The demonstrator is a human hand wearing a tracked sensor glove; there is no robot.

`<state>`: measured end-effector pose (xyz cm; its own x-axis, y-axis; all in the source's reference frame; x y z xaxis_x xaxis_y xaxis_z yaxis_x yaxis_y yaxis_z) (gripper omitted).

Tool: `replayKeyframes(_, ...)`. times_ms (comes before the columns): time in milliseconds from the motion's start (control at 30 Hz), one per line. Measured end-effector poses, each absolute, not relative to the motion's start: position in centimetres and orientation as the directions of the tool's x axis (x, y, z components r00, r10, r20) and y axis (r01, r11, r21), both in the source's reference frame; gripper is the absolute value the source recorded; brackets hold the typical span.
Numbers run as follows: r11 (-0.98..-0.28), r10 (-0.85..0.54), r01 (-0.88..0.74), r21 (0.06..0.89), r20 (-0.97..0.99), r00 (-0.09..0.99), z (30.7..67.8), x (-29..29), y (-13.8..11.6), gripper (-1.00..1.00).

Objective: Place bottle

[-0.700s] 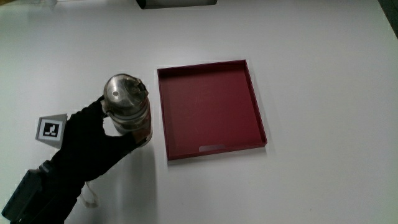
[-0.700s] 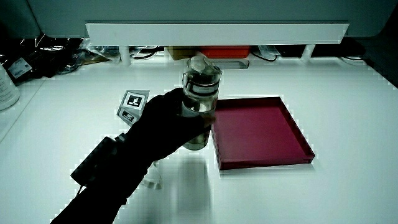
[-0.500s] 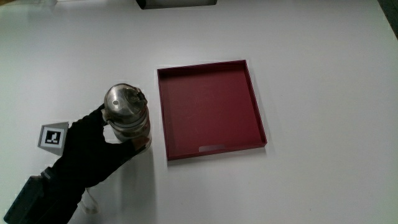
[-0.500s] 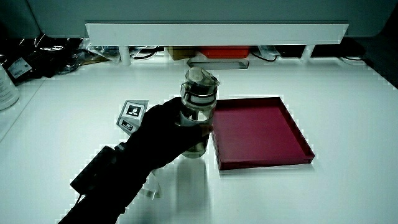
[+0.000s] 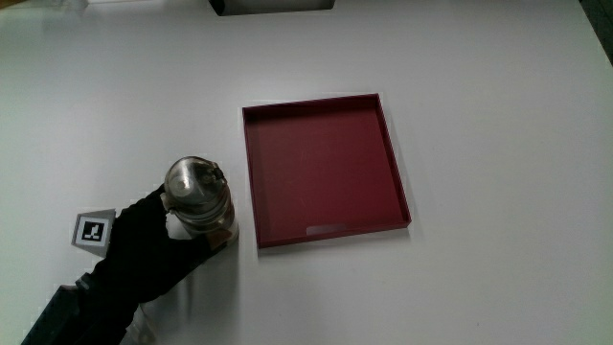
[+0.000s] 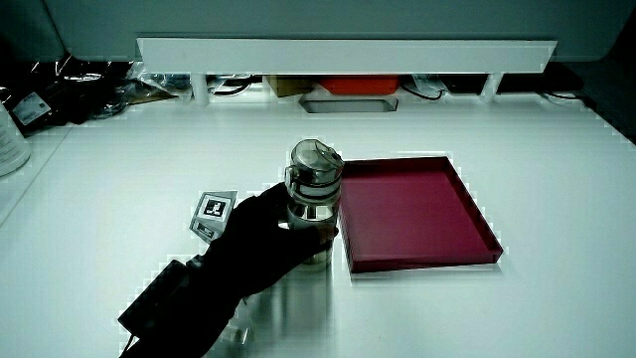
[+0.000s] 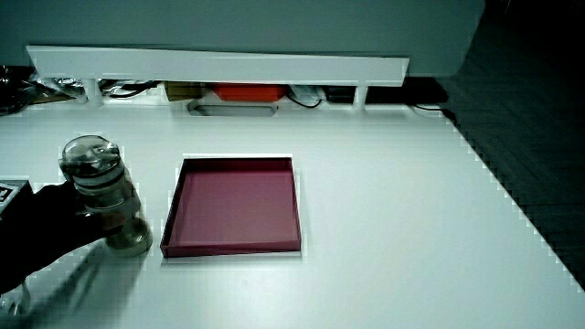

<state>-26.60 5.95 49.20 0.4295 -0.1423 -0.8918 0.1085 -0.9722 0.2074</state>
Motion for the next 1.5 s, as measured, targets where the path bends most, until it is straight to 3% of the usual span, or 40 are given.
replayKeyframes(367, -0.968, -0.164, 0.108, 0.225, -0.898, 0.408, 50.2, -27.3, 6.1, 0.00)
replayKeyframes(767, -0.964, -0.167, 0.138, 0.228, -0.920, 0.356, 50.9, -27.6, 6.1, -0.43)
replayKeyframes(900, -0.930, -0.195, 0.231, 0.284, -0.919, 0.344, 51.4, -28.2, 5.7, -0.57)
replayKeyframes(967, -0.894, -0.219, 0.312, 0.321, -0.921, 0.321, 51.0, -28.4, 5.1, -0.64)
replayKeyframes(1233, -0.822, -0.297, 0.390, 0.415, -0.897, 0.328, 47.2, -30.5, 2.6, -0.93)
replayKeyframes(1367, -0.805, -0.293, 0.384, 0.453, -0.866, 0.405, 44.9, -31.2, 1.2, -1.00)
replayKeyframes(1500, -0.816, -0.225, 0.385, 0.432, -0.849, 0.478, 44.1, -31.2, 0.5, -1.00)
